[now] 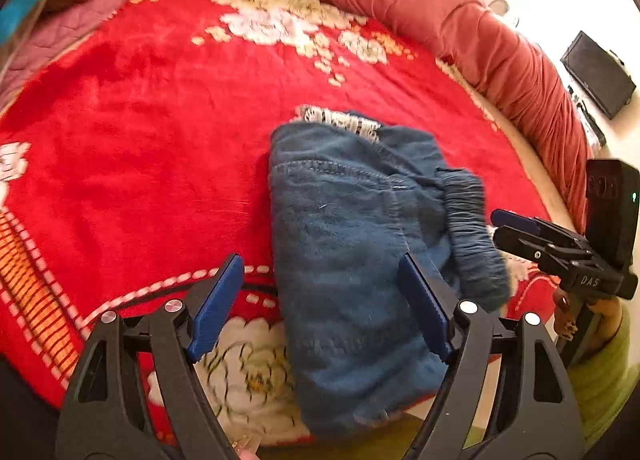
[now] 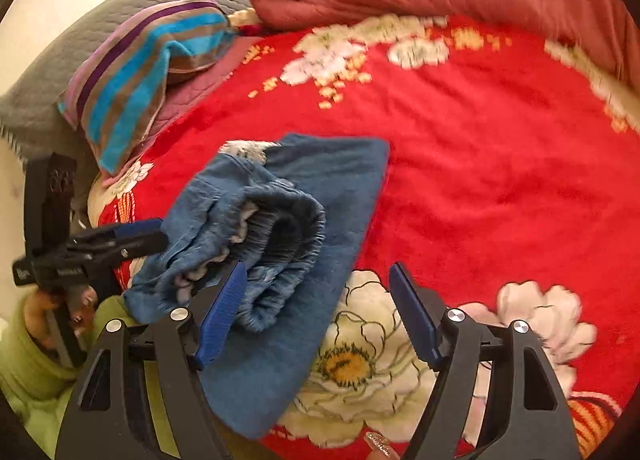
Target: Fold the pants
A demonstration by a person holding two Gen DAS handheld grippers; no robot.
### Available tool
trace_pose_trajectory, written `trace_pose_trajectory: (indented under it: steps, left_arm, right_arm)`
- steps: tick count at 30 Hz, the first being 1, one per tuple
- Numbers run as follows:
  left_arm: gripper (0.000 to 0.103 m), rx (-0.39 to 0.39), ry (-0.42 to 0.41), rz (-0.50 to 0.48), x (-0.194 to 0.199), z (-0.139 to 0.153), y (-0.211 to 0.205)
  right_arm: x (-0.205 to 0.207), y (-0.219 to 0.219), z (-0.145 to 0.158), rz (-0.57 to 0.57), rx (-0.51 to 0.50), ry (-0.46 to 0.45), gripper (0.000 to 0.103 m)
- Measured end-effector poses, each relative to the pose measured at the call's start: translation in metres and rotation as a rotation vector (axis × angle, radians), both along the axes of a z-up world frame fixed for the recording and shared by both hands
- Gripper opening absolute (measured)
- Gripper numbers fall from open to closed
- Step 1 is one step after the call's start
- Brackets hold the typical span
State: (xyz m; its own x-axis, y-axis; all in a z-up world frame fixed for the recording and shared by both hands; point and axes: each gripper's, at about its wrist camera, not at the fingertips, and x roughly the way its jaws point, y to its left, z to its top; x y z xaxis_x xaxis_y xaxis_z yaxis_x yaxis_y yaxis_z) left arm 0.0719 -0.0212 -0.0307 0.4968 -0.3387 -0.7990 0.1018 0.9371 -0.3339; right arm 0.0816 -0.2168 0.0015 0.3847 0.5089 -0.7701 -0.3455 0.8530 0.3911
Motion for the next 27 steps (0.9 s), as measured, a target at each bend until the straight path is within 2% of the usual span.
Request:
trace_pose_trajectory:
  steps: [5, 7, 9, 10, 11, 12, 15, 16, 21, 27]
  left_arm:
    - [0.071, 0.008, 0.012, -0.023, 0.012, -0.011, -0.007]
    - [0.06, 0.014, 0.005, -0.039, 0.015, -0.01, -0.012]
    - [0.053, 0.017, 0.001, -0.045, 0.015, -0.01, -0.015]
    - [0.047, 0.026, -0.002, -0.049, 0.016, -0.01, -0.017]
    - [0.043, 0.026, -0.005, -0.053, 0.017, -0.009, -0.018]
    - [0.037, 0.027, -0.007, -0.057, 0.017, -0.008, -0.019]
    - [0.027, 0.041, -0.022, -0.061, 0.02, -0.002, -0.022]
    - [0.024, 0.034, -0.028, -0.06, 0.021, 0.002, -0.021]
    - [0.023, 0.025, -0.073, -0.027, 0.033, 0.019, -0.015]
    - [0.023, 0.054, -0.127, 0.018, 0.06, 0.038, -0.004]
  right_arm:
    - [0.012, 0.008, -0.019, 0.008, 0.039, 0.061, 0.062]
    - [0.014, 0.012, -0.022, 0.014, 0.053, 0.061, 0.06]
    - [0.015, 0.015, -0.024, 0.025, 0.055, 0.053, 0.057]
    - [0.016, 0.016, -0.024, 0.032, 0.056, 0.05, 0.052]
    - [0.016, 0.02, -0.024, 0.06, 0.07, 0.05, 0.038]
    - [0.016, 0.022, -0.022, 0.074, 0.077, 0.043, 0.031]
    - [0.015, 0.026, -0.008, 0.09, 0.059, -0.014, 0.017]
    - [0.016, 0.025, -0.004, 0.094, 0.067, -0.027, 0.015]
    - [0.031, 0.033, 0.028, 0.118, 0.054, -0.136, 0.014]
    - [0.065, 0.044, 0.036, 0.115, 0.012, -0.185, 0.014]
